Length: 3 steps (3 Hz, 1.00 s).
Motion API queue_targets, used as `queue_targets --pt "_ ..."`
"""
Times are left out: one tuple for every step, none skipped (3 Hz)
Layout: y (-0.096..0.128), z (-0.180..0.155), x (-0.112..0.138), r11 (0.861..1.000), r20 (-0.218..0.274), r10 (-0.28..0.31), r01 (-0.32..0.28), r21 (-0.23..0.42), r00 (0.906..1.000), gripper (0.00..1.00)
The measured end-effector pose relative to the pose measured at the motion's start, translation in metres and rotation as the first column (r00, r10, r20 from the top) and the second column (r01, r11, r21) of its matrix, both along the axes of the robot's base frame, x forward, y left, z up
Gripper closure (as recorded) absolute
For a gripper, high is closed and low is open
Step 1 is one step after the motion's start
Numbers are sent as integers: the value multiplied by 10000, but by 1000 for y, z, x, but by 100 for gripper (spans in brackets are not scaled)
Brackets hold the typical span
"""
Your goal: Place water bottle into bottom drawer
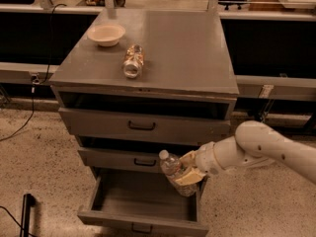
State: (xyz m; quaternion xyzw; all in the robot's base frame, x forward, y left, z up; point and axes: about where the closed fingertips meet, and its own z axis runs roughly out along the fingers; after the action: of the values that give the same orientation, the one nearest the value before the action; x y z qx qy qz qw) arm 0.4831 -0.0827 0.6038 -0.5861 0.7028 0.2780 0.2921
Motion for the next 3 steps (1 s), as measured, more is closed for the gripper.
queue_targets --pt "39 -35 10 9967 205 261 -276 765 9994 100" --pt "42 -43 10 9960 139 247 -258 856 9996 100" --pt "45 -55 13 9978 3 57 -57 665 10000 100"
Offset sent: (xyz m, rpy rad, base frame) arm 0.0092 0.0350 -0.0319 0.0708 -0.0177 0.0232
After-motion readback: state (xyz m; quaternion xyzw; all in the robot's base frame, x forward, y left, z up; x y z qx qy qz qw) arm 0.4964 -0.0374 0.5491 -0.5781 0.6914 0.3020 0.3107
